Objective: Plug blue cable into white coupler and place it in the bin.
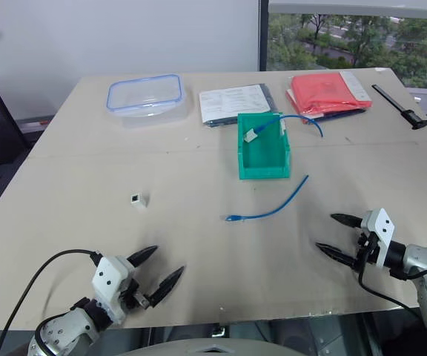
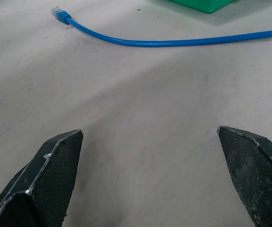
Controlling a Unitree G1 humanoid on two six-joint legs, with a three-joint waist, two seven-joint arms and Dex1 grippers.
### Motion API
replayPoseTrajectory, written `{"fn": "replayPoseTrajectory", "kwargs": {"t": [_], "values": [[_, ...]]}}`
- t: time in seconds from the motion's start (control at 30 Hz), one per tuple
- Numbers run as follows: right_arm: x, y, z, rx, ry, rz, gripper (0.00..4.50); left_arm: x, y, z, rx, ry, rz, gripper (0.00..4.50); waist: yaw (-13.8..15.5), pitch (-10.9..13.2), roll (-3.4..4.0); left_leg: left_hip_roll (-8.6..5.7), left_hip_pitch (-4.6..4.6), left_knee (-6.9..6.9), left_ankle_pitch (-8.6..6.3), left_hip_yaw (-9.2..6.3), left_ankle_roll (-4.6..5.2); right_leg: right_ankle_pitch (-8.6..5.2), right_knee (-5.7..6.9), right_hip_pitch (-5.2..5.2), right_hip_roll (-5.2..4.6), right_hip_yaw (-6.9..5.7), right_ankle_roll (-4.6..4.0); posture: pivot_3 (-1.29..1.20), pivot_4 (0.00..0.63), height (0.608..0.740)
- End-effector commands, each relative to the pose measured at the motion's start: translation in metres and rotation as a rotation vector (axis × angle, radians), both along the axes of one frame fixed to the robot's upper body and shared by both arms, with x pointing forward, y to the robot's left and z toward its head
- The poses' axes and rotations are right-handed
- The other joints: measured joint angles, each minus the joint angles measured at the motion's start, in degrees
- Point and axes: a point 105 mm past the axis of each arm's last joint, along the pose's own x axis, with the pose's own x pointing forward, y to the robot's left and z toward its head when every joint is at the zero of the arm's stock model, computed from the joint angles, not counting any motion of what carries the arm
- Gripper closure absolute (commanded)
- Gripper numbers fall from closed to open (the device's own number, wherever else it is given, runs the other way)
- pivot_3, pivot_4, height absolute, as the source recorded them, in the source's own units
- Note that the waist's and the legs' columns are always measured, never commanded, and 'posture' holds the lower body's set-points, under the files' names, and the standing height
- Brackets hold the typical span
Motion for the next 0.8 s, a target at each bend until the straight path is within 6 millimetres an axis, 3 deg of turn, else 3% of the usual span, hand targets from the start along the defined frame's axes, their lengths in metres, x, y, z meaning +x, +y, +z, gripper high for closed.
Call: {"fn": "replayPoseTrajectory", "kwargs": {"t": [0.03, 0.13, 0.47, 0.8], "values": [[0.003, 0.001, 0.012, -0.008, -0.049, 0.007, 0.00, -0.001, 0.009, -0.009, 0.023, 0.059, -0.004, 0.01, 0.01, 0.00, 0.00, 0.00, 0.00, 0.00, 0.00, 0.00, 0.00, 0.00, 0.00, 0.00, 0.00, 0.00, 0.00, 0.00, 0.150, 0.740], [0.003, 0.003, 0.011, -0.013, -0.057, 0.011, 0.00, 0.005, 0.017, -0.005, 0.042, 0.055, -0.044, 0.01, 0.19, -0.01, 0.09, 0.00, -0.01, 0.00, 0.00, -0.05, 0.00, -0.01, 0.01, -0.01, 0.02, -0.07, 0.02, 0.00, 0.150, 0.740], [-0.004, 0.001, 0.012, -0.017, -0.063, -0.004, 0.00, 0.009, 0.011, -0.003, 0.044, 0.060, -0.105, 0.01, 0.20, 0.03, 0.04, -0.01, -0.08, 0.02, 0.01, -0.04, 0.01, 0.02, 0.00, -0.02, -0.01, -0.08, -0.02, 0.00, 0.150, 0.740], [-0.009, 0.007, 0.021, -0.005, -0.080, 0.030, 0.00, 0.017, -0.015, 0.011, 0.012, 0.034, -0.215, 0.01, 0.22, 0.04, 0.04, -0.02, -0.10, 0.06, 0.01, -0.03, 0.01, 0.01, 0.01, 0.01, -0.08, -0.13, -0.01, 0.00, 0.150, 0.740]]}}
